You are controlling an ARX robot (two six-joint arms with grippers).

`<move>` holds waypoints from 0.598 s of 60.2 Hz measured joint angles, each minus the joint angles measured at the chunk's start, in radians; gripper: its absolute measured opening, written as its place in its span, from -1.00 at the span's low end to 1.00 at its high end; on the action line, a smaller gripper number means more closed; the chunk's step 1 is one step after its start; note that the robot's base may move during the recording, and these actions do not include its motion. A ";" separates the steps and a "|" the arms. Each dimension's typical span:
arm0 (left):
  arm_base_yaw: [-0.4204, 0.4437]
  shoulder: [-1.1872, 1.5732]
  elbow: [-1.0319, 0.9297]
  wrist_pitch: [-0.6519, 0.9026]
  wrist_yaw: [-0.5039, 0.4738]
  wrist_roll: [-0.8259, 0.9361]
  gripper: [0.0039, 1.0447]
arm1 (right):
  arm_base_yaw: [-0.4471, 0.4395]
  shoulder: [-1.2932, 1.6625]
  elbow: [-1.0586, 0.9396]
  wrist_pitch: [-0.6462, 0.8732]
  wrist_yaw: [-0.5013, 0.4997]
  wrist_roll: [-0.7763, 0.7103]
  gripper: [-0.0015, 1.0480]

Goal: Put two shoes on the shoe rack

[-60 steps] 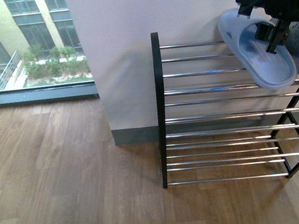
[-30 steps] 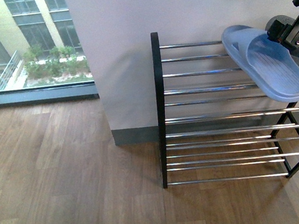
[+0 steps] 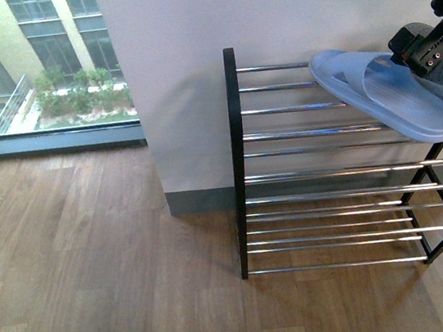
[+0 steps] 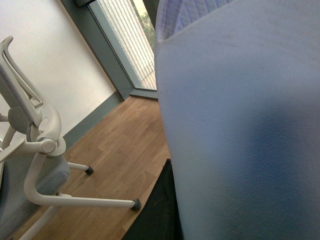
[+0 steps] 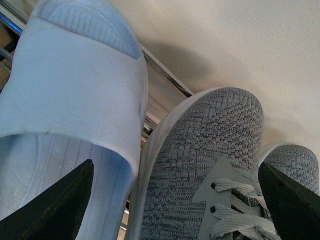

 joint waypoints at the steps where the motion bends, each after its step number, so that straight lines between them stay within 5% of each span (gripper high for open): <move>1: 0.000 0.000 0.000 0.000 0.000 0.000 -0.97 | 0.002 0.000 0.000 -0.001 -0.002 0.003 0.82; 20: 0.000 0.000 0.000 0.000 0.000 0.000 -0.97 | -0.012 -0.016 0.022 -0.159 -0.123 0.129 0.82; 36: 0.000 0.000 0.000 0.000 0.000 0.000 -0.97 | -0.045 -0.142 0.002 -0.108 -0.193 0.259 0.82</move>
